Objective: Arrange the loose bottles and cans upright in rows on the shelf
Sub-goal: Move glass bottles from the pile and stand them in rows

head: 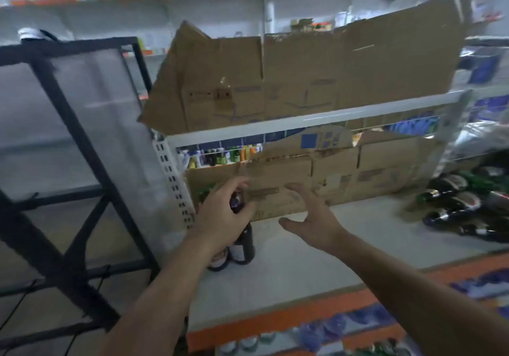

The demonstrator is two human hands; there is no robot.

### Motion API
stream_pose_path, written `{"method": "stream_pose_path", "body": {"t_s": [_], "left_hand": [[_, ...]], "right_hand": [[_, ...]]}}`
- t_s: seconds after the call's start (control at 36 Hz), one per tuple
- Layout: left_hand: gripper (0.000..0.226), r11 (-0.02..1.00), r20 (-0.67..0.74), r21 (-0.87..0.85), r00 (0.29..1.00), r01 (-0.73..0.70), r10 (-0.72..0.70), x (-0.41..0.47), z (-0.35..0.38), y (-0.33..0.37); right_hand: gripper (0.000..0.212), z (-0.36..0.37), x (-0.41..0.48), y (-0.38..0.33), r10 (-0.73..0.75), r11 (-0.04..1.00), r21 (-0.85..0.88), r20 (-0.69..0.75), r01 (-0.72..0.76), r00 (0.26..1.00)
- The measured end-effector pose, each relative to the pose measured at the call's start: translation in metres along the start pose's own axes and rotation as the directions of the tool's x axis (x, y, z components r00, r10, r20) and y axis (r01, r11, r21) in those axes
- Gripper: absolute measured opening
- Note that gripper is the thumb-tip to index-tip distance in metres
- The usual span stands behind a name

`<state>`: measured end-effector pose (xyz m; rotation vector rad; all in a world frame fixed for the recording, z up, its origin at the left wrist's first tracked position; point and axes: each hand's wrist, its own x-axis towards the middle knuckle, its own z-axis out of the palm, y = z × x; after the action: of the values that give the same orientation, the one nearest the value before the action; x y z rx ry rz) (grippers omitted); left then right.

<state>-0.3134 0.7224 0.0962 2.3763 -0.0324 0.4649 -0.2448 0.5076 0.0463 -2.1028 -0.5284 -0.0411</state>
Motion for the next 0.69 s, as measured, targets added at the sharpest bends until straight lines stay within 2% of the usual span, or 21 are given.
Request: {"method": "stream_pose_path", "body": {"t_s": [0.08,0.19,0.31,0.42,0.47,0.56,0.69], "left_hand": [[0.054,0.994,0.135,-0.108,0.991,0.001,0.014,0.007,0.047,0.064],[0.064,0.980,0.289,-0.195,0.952,-0.044,0.100,0.012,0.128,0.142],[0.069,0.946,0.380,-0.281,0.886,-0.164,0.266,0.011,0.205,0.214],[0.066,0.908,0.428,-0.369,0.832,-0.197,0.354,0.006,0.266,0.278],[0.070,0.898,0.455,-0.376,0.799,-0.227,0.393,0.005,0.295,0.300],[0.070,0.901,0.491,-0.360,0.772,-0.243,0.404,0.008,0.328,0.327],[0.066,0.901,0.517,-0.349,0.749,-0.257,0.414,0.031,0.373,0.352]], "right_hand": [[0.075,-0.071,-0.031,0.012,0.005,0.998,-0.069,-0.083,-0.011,0.997],[0.076,-0.172,-0.091,0.055,0.094,0.985,-0.123,-0.225,-0.124,0.970],[0.073,-0.264,-0.157,0.098,0.220,0.951,-0.123,-0.368,-0.282,0.904],[0.072,-0.336,-0.216,0.126,0.274,0.917,-0.148,-0.444,-0.371,0.853],[0.073,-0.362,-0.235,0.139,0.293,0.898,-0.157,-0.481,-0.410,0.826],[0.085,-0.389,-0.249,0.154,0.331,0.869,-0.164,-0.508,-0.466,0.795],[0.084,-0.408,-0.236,0.187,0.394,0.843,-0.155,-0.474,-0.515,0.788]]}}
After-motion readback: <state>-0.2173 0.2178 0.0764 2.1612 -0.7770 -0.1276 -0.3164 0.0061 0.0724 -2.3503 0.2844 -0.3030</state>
